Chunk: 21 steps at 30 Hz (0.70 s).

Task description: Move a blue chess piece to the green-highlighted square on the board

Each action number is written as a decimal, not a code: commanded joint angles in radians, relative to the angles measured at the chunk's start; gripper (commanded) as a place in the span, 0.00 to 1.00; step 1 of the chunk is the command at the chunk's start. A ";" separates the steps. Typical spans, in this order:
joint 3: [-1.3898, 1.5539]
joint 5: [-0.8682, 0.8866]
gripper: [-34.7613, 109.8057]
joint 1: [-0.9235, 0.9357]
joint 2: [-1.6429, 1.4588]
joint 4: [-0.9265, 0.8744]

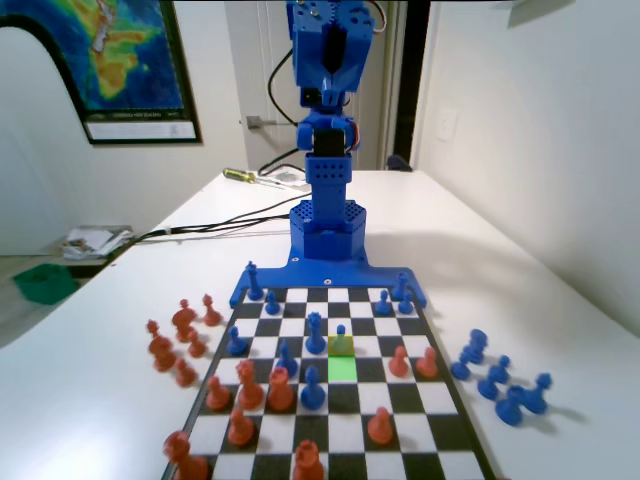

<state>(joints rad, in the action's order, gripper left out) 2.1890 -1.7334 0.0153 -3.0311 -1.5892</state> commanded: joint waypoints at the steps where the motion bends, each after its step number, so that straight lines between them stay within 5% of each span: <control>1: -0.006 -0.003 0.25 0.008 -0.023 0.018; 21: -0.049 0.038 0.25 0.012 0.049 0.017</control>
<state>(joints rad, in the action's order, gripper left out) 2.1890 -1.7257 0.0153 -3.0250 -1.5892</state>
